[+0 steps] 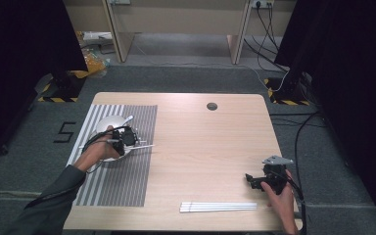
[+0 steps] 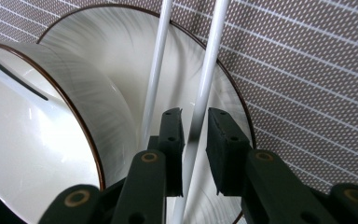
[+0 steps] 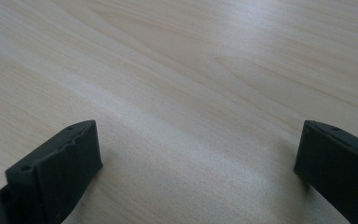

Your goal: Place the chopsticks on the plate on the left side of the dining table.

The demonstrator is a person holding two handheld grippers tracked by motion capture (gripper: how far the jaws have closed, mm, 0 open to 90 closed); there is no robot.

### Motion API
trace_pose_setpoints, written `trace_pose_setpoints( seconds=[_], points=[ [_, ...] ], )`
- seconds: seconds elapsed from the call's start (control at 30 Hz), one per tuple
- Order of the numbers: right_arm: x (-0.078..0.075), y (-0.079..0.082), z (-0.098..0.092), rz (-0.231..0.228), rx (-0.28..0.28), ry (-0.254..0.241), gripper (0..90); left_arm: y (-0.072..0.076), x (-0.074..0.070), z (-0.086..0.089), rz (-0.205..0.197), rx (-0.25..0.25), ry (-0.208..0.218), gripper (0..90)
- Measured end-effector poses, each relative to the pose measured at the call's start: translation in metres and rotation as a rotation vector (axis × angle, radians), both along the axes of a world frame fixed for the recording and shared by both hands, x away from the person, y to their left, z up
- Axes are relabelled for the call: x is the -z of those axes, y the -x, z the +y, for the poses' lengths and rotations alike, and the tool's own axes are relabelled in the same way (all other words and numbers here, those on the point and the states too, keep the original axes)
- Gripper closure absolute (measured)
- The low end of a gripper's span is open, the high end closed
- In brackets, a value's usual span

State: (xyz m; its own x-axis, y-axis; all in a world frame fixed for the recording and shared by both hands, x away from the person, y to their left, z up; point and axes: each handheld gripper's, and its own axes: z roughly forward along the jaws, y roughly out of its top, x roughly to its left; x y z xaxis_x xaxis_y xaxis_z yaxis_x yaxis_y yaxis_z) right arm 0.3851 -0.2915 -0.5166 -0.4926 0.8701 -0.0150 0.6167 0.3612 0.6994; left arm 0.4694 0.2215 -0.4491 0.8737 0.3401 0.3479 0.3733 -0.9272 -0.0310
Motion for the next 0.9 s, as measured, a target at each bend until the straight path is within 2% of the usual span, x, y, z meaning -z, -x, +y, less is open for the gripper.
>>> trace_pose_setpoints(
  seconds=[0.1, 0.33, 0.6, 0.9],
  points=[
    [0.0, 0.0, 0.0, 0.0, 0.0, 0.0, 0.3, -0.001, 0.002, 0.001, 0.002, 0.004, -0.011, 77.9],
    [0.0, 0.0, 0.0, 0.0, 0.0, 0.0, 0.3, -0.002, 0.005, 0.011, 0.003, -0.024, -0.008, 80.7],
    [0.0, 0.0, 0.0, 0.0, 0.0, 0.0, 0.3, -0.003, 0.004, 0.024, 0.011, -0.052, -0.019, 80.6],
    [0.0, 0.0, 0.0, 0.0, 0.0, 0.0, 0.3, -0.004, 0.002, 0.033, -0.006, -0.081, -0.029, 78.7]
  ],
)
